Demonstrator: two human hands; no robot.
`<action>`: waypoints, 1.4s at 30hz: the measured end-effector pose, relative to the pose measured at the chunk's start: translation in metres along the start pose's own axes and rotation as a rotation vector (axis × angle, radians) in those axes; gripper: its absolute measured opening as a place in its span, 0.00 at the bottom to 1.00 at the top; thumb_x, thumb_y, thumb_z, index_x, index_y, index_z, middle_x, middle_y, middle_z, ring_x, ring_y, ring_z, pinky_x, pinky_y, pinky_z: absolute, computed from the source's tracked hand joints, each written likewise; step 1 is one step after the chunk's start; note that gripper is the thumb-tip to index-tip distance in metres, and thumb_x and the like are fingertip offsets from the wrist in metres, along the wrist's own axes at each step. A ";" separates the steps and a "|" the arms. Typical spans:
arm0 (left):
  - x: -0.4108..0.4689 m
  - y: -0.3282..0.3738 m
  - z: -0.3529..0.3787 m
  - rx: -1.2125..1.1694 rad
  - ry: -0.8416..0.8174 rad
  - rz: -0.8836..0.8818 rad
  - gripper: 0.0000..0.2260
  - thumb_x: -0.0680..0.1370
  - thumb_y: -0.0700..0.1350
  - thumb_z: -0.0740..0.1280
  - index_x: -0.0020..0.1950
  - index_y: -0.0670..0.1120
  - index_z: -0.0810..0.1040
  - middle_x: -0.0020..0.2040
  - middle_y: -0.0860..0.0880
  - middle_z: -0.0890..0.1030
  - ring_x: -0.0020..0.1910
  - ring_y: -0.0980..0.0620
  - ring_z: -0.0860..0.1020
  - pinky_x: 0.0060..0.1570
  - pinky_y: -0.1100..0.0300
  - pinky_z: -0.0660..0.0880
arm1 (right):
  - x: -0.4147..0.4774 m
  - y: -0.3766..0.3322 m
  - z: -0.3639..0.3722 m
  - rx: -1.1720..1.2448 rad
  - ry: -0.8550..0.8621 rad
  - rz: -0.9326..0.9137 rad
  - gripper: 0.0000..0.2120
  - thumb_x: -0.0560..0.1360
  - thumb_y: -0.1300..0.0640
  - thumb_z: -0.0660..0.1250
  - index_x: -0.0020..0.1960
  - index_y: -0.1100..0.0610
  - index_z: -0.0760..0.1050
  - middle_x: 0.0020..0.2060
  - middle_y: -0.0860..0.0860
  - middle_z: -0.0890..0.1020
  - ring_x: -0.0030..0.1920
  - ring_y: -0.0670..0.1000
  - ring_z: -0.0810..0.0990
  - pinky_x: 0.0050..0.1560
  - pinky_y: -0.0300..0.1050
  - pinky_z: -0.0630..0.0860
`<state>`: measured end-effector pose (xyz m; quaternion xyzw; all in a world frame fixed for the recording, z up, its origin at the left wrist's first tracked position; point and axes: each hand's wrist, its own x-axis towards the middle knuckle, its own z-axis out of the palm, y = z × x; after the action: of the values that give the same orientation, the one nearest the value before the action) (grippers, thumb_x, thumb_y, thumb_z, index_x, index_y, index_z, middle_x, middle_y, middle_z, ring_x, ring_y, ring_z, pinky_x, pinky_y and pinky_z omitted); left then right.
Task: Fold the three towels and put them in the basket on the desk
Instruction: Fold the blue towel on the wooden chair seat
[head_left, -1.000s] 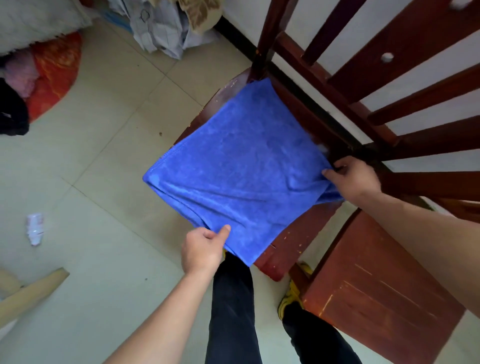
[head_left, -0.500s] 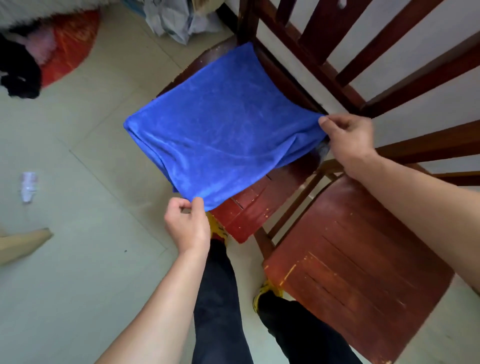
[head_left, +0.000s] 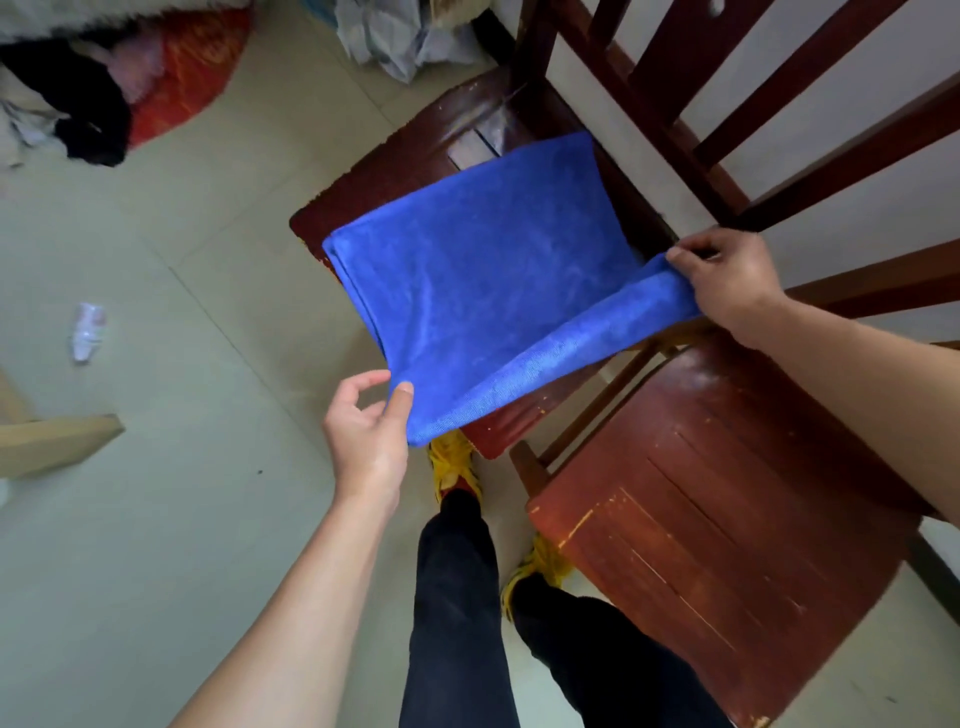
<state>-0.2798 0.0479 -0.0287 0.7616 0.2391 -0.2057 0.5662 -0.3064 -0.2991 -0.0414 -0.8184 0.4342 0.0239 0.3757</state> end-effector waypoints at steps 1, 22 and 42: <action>0.000 -0.002 -0.001 0.051 -0.029 0.014 0.07 0.77 0.42 0.68 0.54 0.47 0.75 0.34 0.43 0.76 0.32 0.49 0.71 0.33 0.60 0.69 | -0.001 0.000 -0.001 -0.016 -0.037 0.027 0.08 0.76 0.51 0.69 0.50 0.55 0.82 0.40 0.52 0.81 0.43 0.51 0.79 0.47 0.46 0.76; -0.019 -0.092 -0.015 -0.073 -0.086 -0.648 0.18 0.71 0.32 0.72 0.58 0.42 0.72 0.53 0.39 0.82 0.52 0.40 0.82 0.53 0.49 0.77 | -0.055 0.100 -0.008 0.183 -0.285 0.436 0.18 0.72 0.59 0.74 0.60 0.58 0.76 0.56 0.58 0.80 0.46 0.56 0.83 0.41 0.50 0.83; 0.019 0.037 -0.038 -0.437 -0.058 -0.613 0.03 0.79 0.38 0.64 0.47 0.45 0.76 0.31 0.47 0.77 0.26 0.55 0.75 0.25 0.66 0.74 | -0.013 -0.043 -0.018 0.948 -0.214 0.872 0.11 0.80 0.59 0.63 0.39 0.60 0.71 0.23 0.53 0.76 0.18 0.43 0.74 0.22 0.33 0.74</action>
<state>-0.2406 0.0775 -0.0016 0.5096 0.4780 -0.3314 0.6340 -0.2879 -0.2872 0.0016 -0.3058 0.6502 0.0614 0.6928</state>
